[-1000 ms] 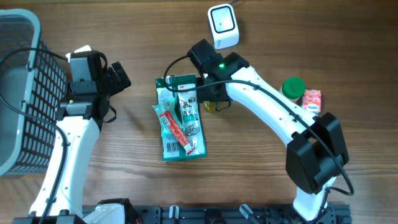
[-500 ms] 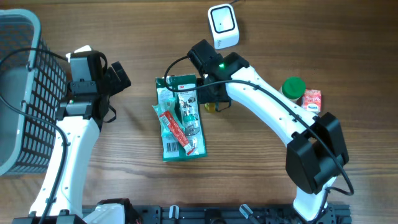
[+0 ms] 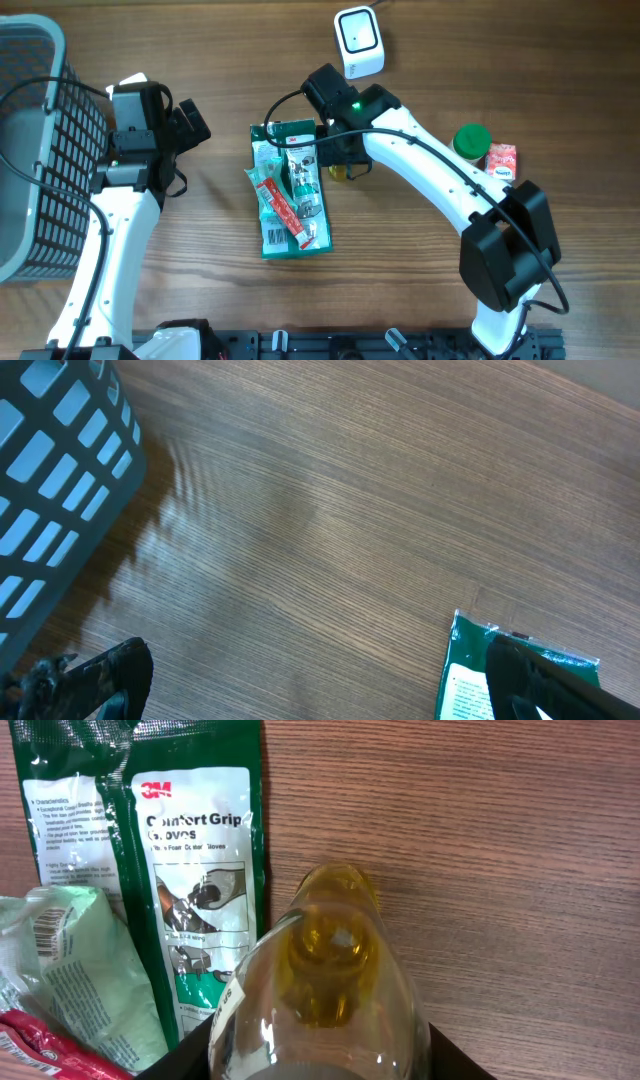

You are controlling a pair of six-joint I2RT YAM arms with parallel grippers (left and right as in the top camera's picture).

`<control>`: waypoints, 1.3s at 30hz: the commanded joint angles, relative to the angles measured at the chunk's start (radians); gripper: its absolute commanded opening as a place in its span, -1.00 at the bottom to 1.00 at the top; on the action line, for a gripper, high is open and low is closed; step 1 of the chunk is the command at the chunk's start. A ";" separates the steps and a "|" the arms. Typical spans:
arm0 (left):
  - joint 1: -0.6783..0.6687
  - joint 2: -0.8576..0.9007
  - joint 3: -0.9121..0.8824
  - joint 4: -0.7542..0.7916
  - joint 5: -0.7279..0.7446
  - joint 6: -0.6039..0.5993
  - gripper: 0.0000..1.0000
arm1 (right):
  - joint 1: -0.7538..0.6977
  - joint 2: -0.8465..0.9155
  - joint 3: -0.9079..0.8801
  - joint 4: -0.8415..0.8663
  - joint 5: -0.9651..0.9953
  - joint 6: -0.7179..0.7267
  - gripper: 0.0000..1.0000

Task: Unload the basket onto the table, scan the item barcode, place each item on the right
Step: 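Move the right gripper to the Vim bottle and grasp it, then lift the Vim bottle toward the scanner, then hold the Vim bottle up in front of the white scanner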

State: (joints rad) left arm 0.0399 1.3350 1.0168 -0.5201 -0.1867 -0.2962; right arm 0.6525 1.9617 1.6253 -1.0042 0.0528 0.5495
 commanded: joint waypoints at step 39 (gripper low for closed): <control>0.004 -0.005 0.009 0.002 -0.009 0.013 1.00 | -0.319 -0.359 -0.012 -0.048 -1.177 -0.499 -0.53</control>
State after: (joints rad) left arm 0.0399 1.3350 1.0168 -0.5201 -0.1867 -0.2962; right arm 0.3347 1.6360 1.6085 -1.0542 -1.0588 0.0765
